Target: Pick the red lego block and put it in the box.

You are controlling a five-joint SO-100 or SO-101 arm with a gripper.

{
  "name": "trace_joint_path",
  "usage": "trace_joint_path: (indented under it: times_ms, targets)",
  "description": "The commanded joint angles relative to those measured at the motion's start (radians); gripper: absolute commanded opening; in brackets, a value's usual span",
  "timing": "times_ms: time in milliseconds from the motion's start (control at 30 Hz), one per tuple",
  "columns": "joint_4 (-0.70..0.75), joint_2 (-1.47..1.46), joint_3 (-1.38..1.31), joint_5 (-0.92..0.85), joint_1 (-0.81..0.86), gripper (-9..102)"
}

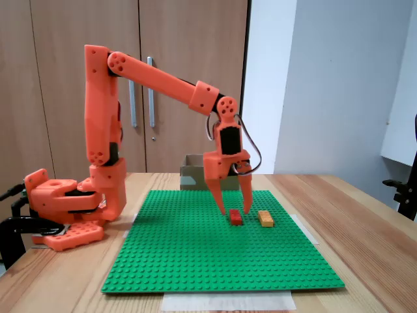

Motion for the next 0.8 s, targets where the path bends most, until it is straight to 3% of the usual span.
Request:
trace_joint_path:
  times_ms: [0,767]
  targets:
    - [-0.011,-0.003,-0.038,-0.003,-0.003,21]
    - [-0.014,-0.031,-0.046,-0.009,0.002,20]
